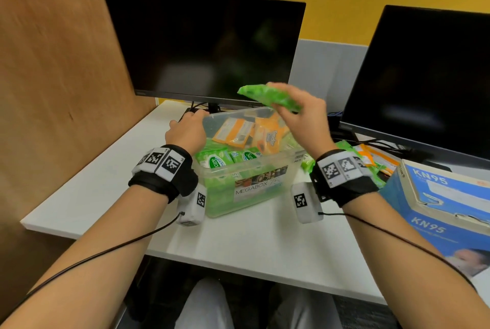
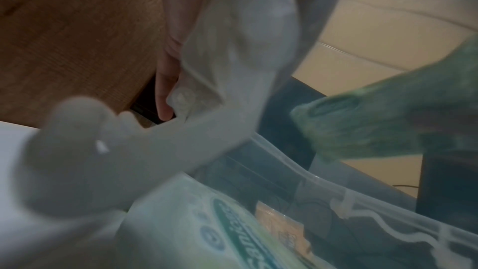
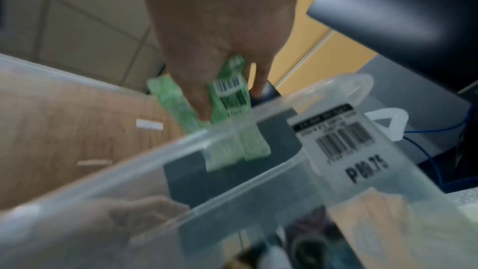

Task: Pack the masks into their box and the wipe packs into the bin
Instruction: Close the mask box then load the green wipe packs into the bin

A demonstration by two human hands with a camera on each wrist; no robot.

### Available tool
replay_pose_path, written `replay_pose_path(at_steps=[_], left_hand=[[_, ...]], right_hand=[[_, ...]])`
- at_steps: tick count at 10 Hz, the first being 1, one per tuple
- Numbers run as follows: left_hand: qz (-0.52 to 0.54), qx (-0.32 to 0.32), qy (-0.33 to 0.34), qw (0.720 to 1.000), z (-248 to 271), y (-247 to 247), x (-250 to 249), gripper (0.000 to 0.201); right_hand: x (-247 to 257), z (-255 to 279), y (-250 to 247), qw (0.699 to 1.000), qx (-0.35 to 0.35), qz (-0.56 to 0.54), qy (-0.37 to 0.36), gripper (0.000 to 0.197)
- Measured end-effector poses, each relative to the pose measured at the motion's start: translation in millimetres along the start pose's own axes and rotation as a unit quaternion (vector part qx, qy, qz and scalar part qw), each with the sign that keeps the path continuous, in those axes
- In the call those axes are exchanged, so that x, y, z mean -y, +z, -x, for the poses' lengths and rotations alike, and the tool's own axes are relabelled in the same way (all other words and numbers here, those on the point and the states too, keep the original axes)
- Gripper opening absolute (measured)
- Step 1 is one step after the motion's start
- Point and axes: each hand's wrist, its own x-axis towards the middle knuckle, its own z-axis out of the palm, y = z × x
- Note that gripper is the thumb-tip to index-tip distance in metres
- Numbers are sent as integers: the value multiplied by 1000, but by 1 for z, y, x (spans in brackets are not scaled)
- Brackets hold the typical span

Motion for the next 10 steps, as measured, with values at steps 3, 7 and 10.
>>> replay_pose_path(at_steps=[3, 7, 10], left_hand=[[-1, 1, 2, 1000, -1, 1, 0, 58], [-3, -1, 0, 1000, -2, 2, 0, 58], [-8, -1, -3, 1000, -1, 1, -1, 58]], right_hand=[[5, -16, 29, 808, 493, 261, 191, 31], [-13, -15, 48, 797, 438, 292, 296, 65], [-19, -17, 52, 796, 446, 301, 278, 90]])
